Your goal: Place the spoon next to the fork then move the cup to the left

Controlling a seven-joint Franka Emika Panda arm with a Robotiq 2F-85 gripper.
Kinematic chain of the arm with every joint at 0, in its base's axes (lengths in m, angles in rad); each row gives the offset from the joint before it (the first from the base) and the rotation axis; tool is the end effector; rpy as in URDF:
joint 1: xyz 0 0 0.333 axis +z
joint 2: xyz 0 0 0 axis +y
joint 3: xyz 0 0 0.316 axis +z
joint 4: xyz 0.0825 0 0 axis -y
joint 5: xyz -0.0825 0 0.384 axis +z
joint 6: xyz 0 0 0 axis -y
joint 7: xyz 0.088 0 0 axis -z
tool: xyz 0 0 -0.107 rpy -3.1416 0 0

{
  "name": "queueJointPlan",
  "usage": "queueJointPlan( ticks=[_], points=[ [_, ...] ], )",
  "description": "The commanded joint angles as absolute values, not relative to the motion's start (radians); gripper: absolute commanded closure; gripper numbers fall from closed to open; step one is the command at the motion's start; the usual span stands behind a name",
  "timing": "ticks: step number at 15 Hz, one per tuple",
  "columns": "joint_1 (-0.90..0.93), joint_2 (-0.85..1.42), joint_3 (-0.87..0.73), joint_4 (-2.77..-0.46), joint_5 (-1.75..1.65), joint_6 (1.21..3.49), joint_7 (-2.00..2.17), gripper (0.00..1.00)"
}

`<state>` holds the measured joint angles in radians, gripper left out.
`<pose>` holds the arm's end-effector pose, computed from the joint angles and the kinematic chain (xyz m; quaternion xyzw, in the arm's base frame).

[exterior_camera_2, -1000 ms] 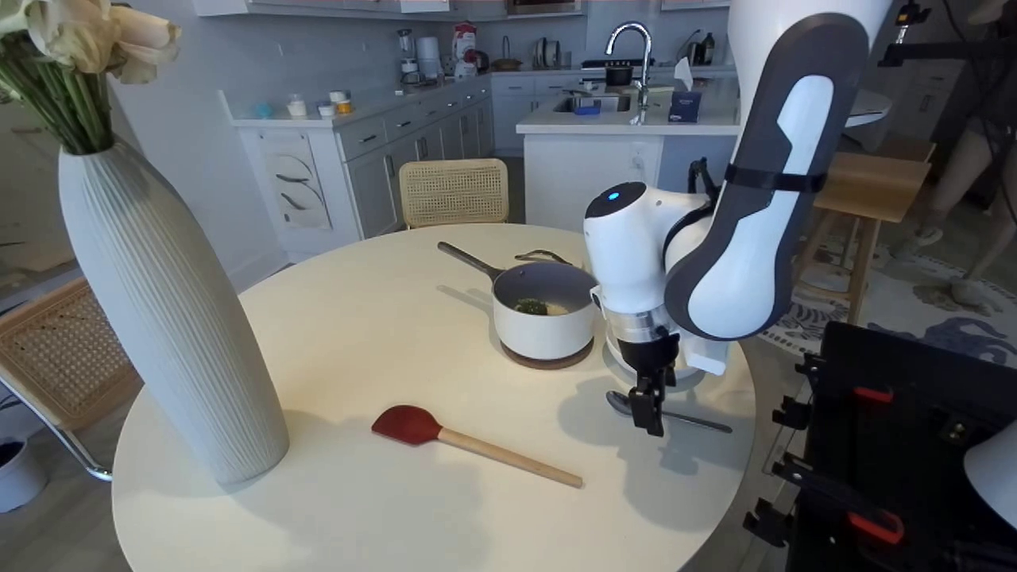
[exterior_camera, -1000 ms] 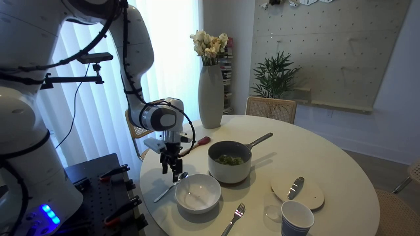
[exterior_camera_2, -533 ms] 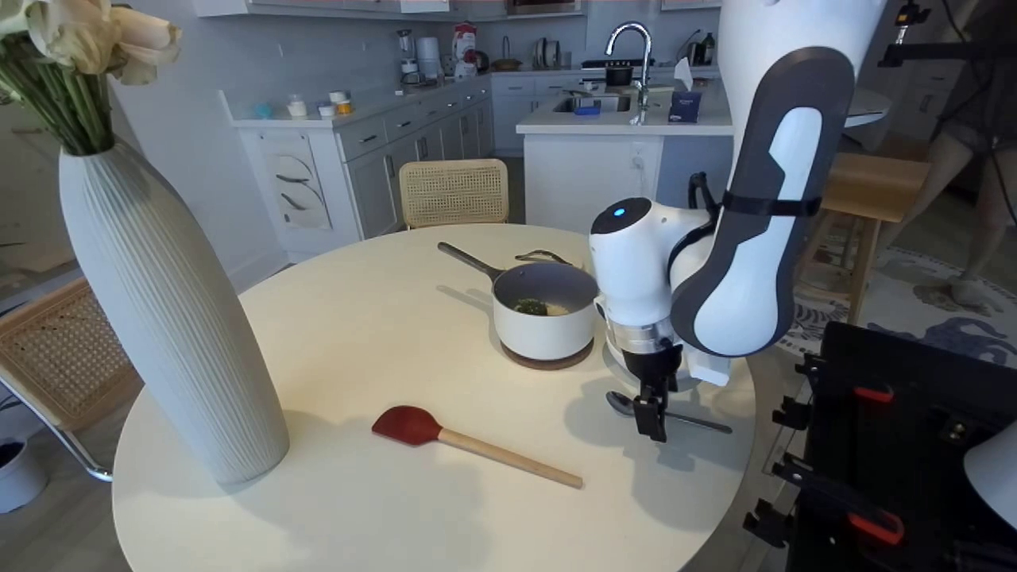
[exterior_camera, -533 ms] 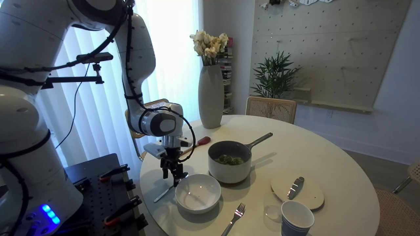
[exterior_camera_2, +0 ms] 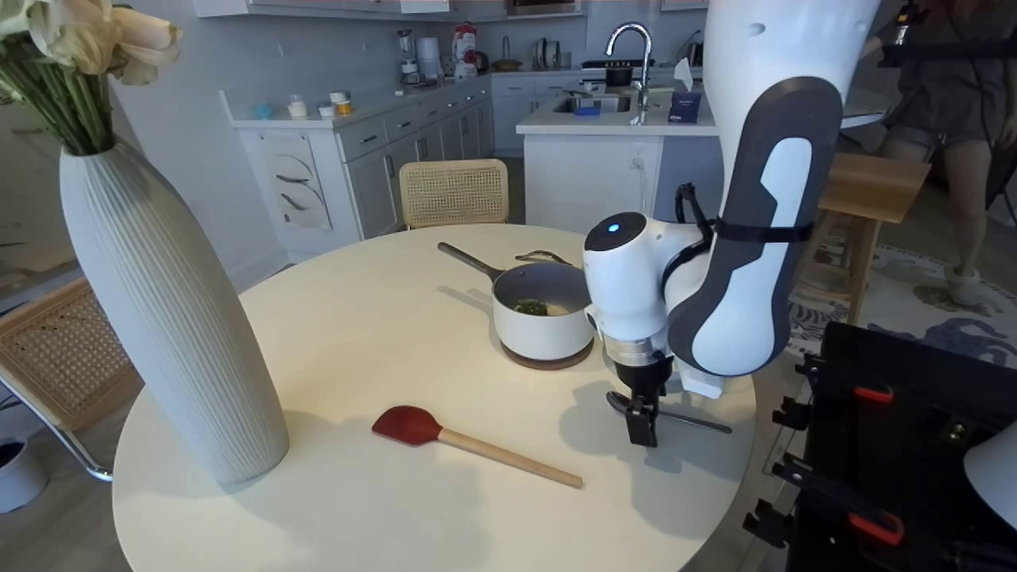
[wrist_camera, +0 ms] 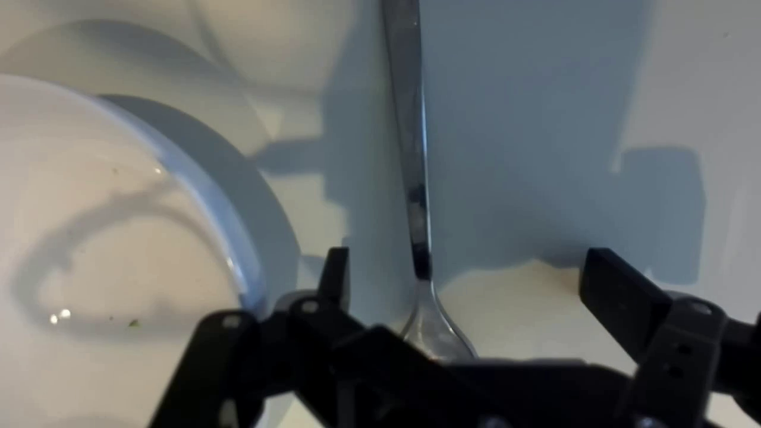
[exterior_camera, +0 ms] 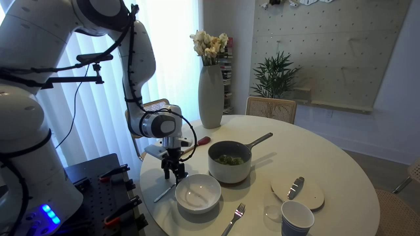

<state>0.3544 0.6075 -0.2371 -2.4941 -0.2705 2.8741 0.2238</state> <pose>0.4079 0.0414 0.0468 0.9851 0.0936 -0.0959 0.1079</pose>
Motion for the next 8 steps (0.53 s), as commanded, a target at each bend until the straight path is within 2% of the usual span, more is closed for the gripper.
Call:
queueJointPlan(
  ticks=[1, 8],
  points=[
    [0.364, 0.631, -0.236, -2.481, -0.263, 2.898, 0.234, 0.0],
    [0.337, 0.639, -0.215, -2.475, -0.236, 2.893, 0.225, 0.0]
  ],
)
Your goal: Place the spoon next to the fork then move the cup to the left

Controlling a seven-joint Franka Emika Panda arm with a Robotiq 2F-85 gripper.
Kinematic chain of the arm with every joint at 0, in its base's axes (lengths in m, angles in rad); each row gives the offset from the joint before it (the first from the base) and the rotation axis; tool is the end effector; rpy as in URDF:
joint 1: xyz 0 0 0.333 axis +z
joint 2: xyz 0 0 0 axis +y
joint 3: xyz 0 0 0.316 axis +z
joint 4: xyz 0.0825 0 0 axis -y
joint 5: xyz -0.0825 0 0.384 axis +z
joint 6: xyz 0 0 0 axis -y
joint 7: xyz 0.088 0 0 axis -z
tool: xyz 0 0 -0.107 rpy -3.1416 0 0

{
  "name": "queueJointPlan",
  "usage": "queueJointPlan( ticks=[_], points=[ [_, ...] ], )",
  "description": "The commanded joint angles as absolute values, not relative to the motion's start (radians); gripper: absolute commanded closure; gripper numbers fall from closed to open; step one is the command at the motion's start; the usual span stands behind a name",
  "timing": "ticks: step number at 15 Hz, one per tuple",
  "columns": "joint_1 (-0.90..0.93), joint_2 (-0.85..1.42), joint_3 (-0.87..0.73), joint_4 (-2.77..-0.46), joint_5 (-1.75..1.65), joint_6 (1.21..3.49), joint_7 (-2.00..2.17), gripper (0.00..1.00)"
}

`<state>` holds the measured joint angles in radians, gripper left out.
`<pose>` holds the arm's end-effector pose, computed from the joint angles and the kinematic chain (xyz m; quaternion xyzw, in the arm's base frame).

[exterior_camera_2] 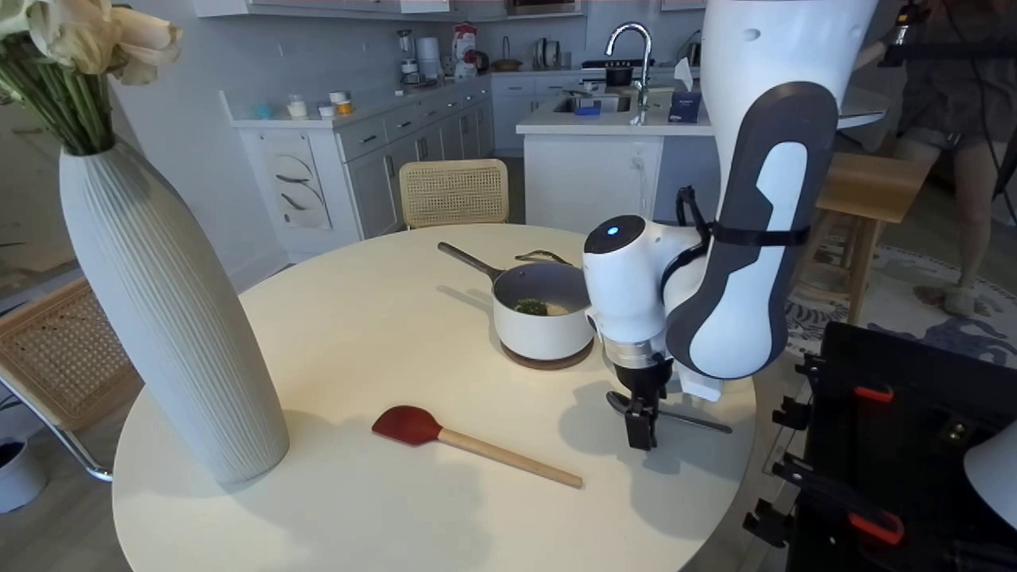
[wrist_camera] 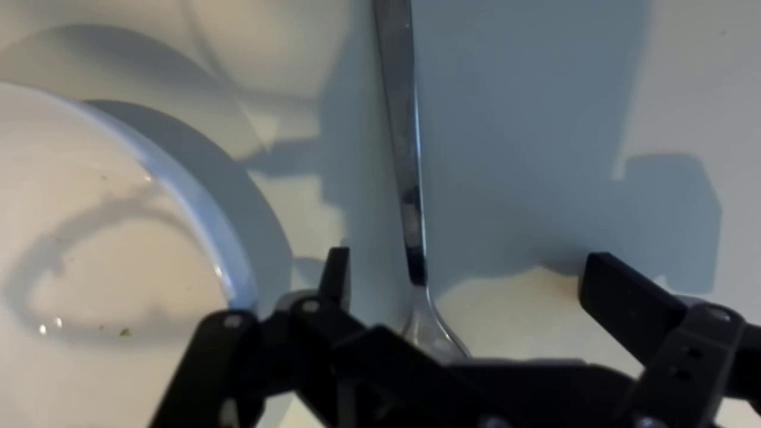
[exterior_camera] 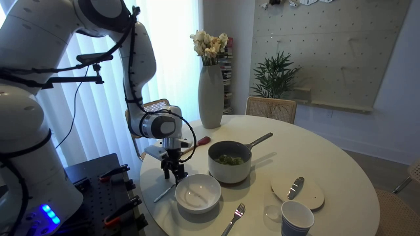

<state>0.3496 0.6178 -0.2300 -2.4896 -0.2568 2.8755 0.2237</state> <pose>0.4073 0.0418 0.0432 0.9856 0.0882 -0.0983 0.1059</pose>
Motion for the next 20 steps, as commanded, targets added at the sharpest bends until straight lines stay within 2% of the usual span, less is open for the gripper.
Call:
queueJointPlan(
  ticks=[1, 6, 7, 8, 10, 19, 20],
  points=[
    [0.334, 0.641, -0.212, -2.474, -0.233, 2.892, 0.224, 0.0],
    [0.308, 0.645, -0.194, -2.468, -0.214, 2.886, 0.214, 0.0],
    [0.305, 0.644, -0.193, -2.47, -0.213, 2.888, 0.213, 0.03],
    [0.303, 0.644, -0.193, -2.474, -0.212, 2.892, 0.213, 0.27],
    [0.301, 0.644, -0.192, -2.473, -0.21, 2.892, 0.213, 0.29],
    [0.285, 0.637, -0.187, -2.462, -0.198, 2.888, 0.213, 0.99],
    [0.283, 0.636, -0.186, -2.461, -0.197, 2.888, 0.212, 1.0]
  ],
)
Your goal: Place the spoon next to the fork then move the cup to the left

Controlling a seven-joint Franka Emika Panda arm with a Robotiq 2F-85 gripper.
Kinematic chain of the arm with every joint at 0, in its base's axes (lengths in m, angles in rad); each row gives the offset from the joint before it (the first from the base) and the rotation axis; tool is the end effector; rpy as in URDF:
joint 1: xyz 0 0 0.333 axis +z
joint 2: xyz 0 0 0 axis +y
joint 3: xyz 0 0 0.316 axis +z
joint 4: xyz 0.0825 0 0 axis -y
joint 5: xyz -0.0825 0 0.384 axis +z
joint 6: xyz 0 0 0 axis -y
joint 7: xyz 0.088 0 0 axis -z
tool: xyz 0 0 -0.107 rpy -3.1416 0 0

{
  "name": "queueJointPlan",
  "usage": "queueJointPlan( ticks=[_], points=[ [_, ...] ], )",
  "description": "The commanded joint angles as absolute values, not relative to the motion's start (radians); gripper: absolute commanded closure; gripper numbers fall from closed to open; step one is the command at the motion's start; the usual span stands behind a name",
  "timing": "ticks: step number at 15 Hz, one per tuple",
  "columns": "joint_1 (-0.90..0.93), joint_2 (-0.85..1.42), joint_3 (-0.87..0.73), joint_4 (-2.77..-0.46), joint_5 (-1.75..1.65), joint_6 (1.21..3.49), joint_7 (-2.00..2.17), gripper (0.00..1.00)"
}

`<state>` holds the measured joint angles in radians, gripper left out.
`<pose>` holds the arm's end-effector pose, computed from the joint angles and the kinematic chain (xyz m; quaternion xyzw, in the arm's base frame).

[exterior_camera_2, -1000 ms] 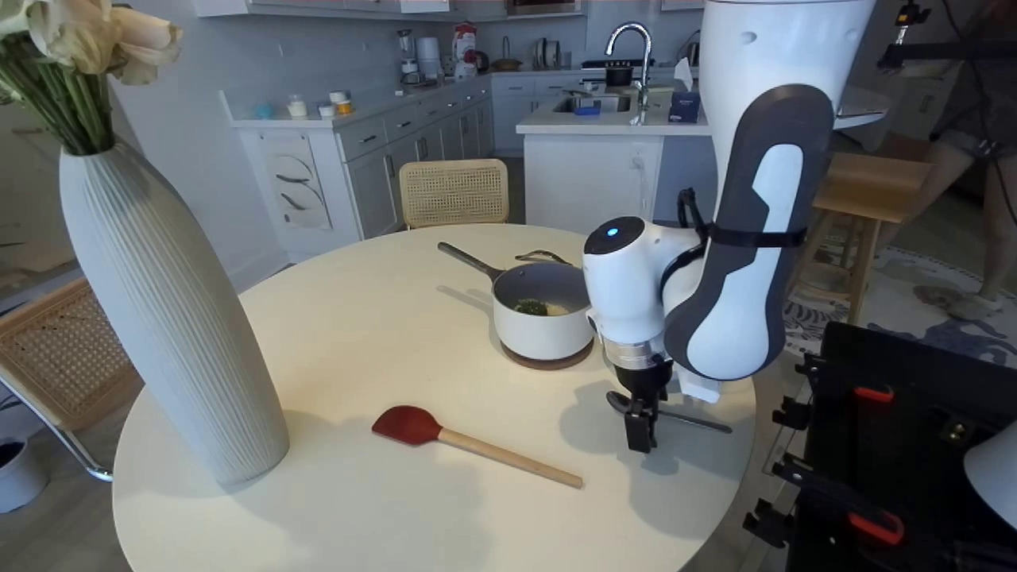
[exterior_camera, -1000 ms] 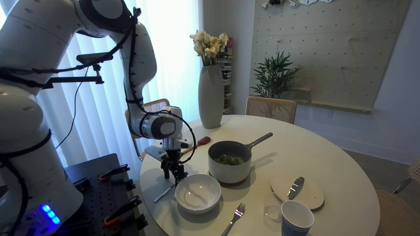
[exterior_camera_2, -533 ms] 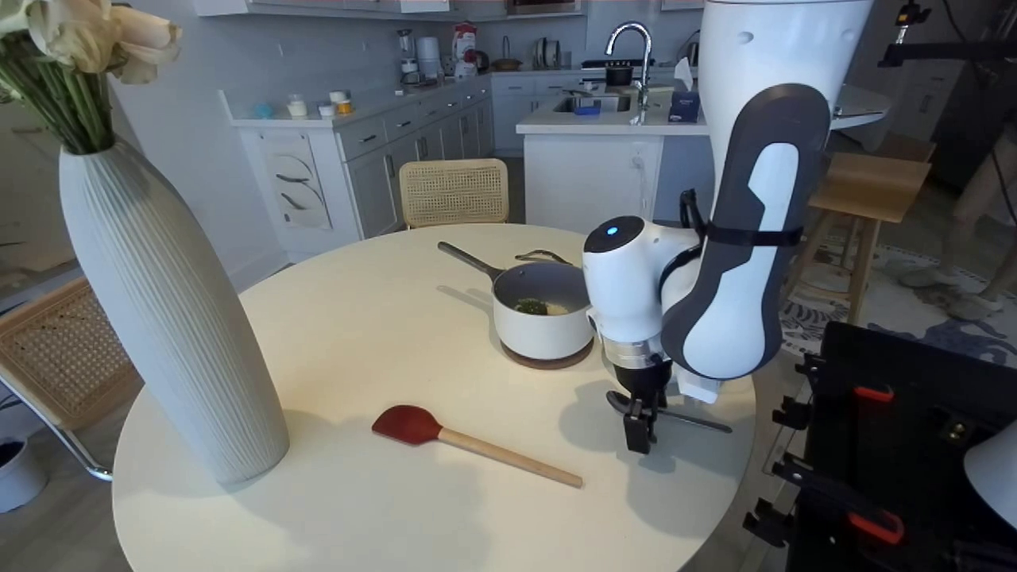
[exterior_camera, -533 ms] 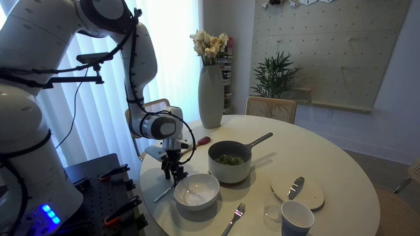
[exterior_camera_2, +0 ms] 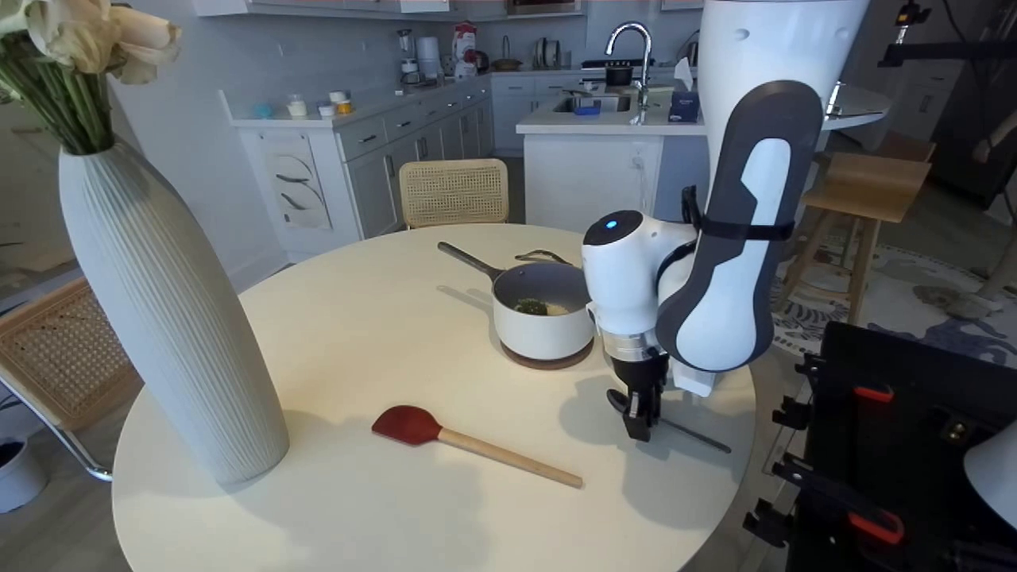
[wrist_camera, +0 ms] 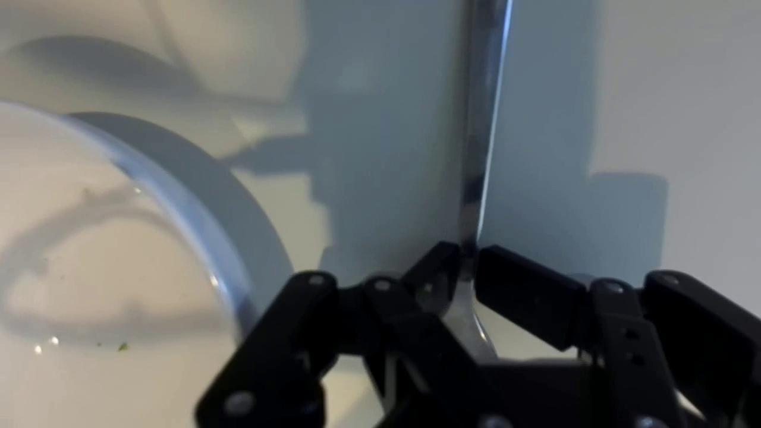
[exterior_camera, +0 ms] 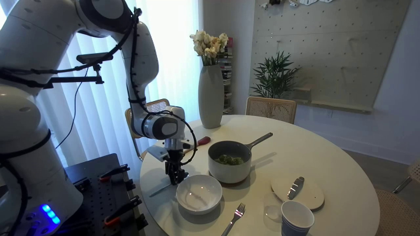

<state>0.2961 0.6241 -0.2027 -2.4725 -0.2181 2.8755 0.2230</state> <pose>0.4145 0.0323 0.0422 0.9894 0.0556 -0.0959 0.0940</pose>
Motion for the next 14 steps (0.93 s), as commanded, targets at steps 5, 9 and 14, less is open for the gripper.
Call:
queueJointPlan(
  ticks=[5, 9, 14],
  points=[
    [0.289, 0.637, -0.188, -2.455, -0.199, 2.882, 0.215, 1.0],
    [0.302, 0.63, -0.194, -2.435, -0.204, 2.846, 0.217, 1.0],
    [0.311, 0.619, -0.2, -2.386, -0.218, 2.773, 0.22, 1.0]
  ],
)
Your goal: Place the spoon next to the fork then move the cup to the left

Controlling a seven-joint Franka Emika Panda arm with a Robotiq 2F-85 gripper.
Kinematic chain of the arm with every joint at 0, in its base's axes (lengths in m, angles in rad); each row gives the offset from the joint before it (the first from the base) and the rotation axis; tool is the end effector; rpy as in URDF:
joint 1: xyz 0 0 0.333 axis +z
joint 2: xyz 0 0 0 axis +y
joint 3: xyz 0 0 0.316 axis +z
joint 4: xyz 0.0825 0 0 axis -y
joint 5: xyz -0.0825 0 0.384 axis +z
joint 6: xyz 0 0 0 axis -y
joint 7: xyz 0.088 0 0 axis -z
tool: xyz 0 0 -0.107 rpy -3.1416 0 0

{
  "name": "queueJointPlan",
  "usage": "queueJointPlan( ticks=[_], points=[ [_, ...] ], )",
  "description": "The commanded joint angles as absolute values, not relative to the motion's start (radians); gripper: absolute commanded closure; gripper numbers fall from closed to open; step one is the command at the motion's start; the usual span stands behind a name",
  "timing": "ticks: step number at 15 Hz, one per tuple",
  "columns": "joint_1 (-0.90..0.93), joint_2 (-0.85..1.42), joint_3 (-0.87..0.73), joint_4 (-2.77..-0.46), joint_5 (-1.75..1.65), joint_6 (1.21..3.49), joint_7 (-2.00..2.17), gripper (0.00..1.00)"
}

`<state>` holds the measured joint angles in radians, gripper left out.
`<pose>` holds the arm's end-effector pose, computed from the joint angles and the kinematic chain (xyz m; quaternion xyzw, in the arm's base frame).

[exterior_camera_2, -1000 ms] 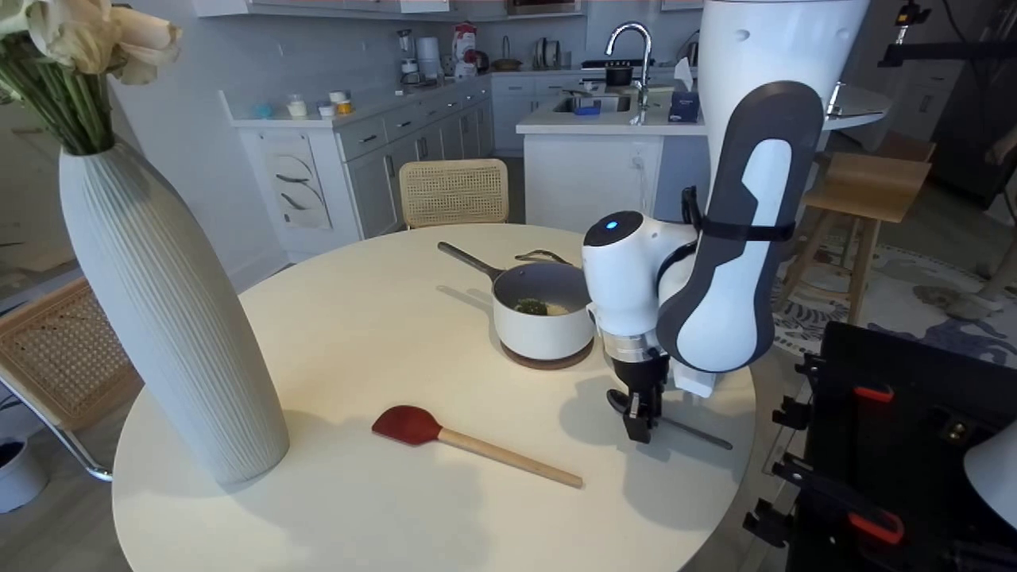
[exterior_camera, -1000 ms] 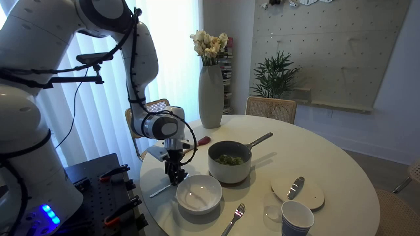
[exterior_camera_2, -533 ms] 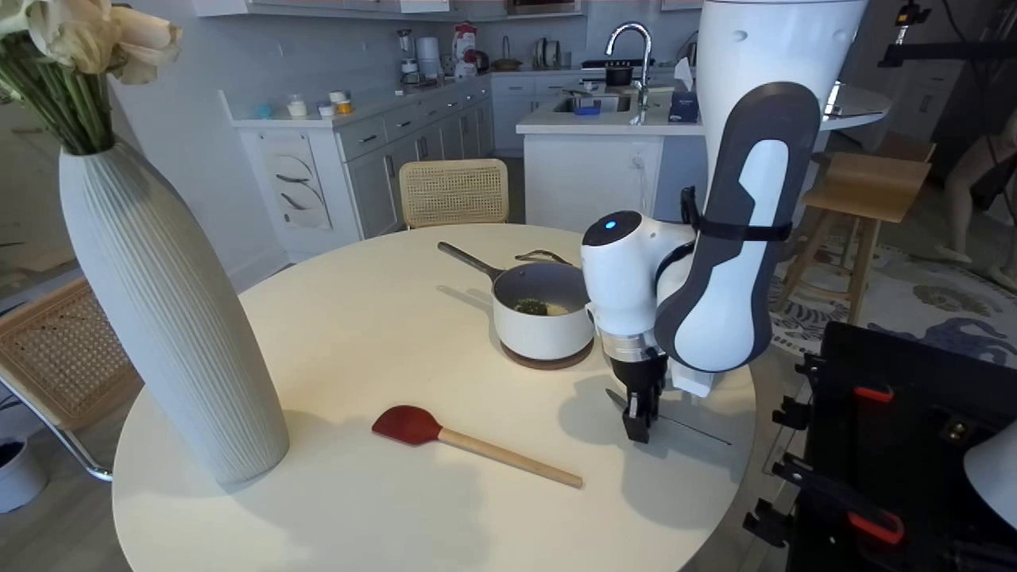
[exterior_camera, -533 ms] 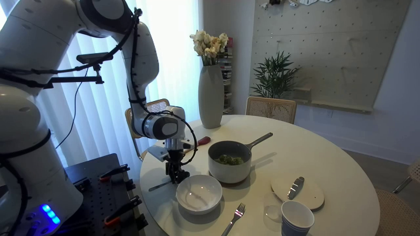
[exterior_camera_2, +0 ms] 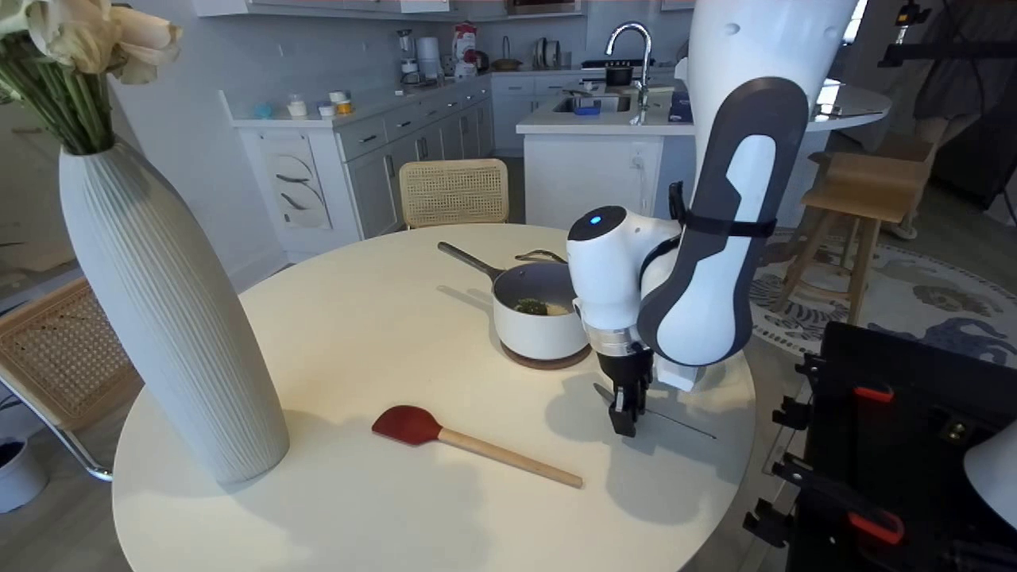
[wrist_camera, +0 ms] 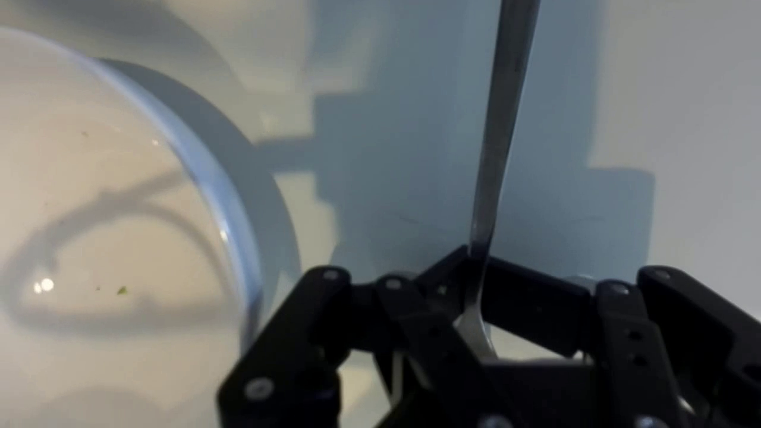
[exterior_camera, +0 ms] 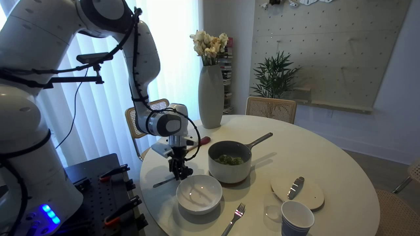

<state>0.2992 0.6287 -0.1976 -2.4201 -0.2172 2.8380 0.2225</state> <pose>0.4343 0.0384 0.0469 0.9895 0.0588 -0.0900 0.0967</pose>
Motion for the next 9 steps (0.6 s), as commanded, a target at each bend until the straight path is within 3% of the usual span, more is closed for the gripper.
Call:
queueJointPlan(
  ticks=[1, 9],
  points=[
    [0.31, 0.617, -0.199, -2.374, -0.221, 2.756, 0.219, 1.0],
    [0.32, 0.589, -0.197, -2.319, -0.274, 2.653, 0.228, 1.0]
  ],
)
